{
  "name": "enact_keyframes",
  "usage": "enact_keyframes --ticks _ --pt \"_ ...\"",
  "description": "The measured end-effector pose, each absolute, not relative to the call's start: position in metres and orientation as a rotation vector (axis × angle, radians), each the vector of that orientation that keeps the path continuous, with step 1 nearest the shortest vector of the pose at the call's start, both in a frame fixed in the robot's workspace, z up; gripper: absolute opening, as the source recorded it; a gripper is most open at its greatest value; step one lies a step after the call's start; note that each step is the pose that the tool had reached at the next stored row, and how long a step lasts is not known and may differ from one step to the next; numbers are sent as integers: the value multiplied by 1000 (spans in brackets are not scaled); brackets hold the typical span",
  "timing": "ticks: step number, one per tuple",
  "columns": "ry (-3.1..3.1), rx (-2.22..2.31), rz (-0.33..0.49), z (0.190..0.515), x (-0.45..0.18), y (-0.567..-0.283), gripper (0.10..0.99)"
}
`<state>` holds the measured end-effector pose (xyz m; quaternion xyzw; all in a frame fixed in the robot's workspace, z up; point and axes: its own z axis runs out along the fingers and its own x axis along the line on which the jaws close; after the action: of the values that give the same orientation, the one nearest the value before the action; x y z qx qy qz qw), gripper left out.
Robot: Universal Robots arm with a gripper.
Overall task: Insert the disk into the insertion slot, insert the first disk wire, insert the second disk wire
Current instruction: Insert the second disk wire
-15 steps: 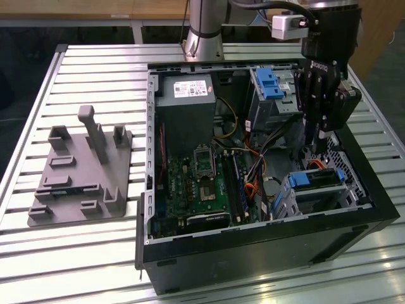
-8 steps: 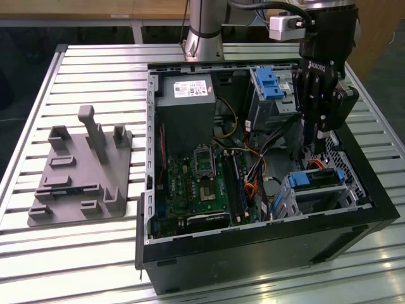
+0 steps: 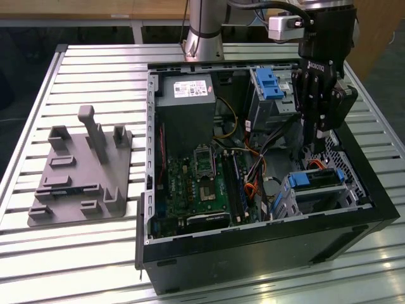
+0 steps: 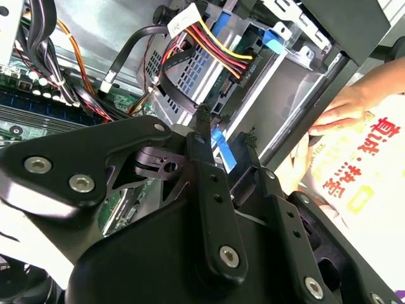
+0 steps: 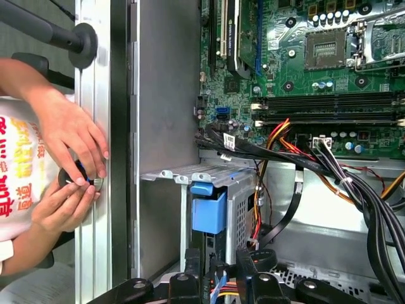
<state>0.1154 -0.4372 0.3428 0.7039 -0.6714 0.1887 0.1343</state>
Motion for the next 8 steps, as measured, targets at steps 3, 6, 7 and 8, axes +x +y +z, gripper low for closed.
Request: enact_keyframes --ticks 3,6,7,8 --pt "-1944 2038 550 342 115 -436 361" --pt "-1941 2036 553 342 115 -435 361" --pt "-1941 2035 554 342 115 -435 361" --pt "-1940 2034 555 342 115 -435 361"
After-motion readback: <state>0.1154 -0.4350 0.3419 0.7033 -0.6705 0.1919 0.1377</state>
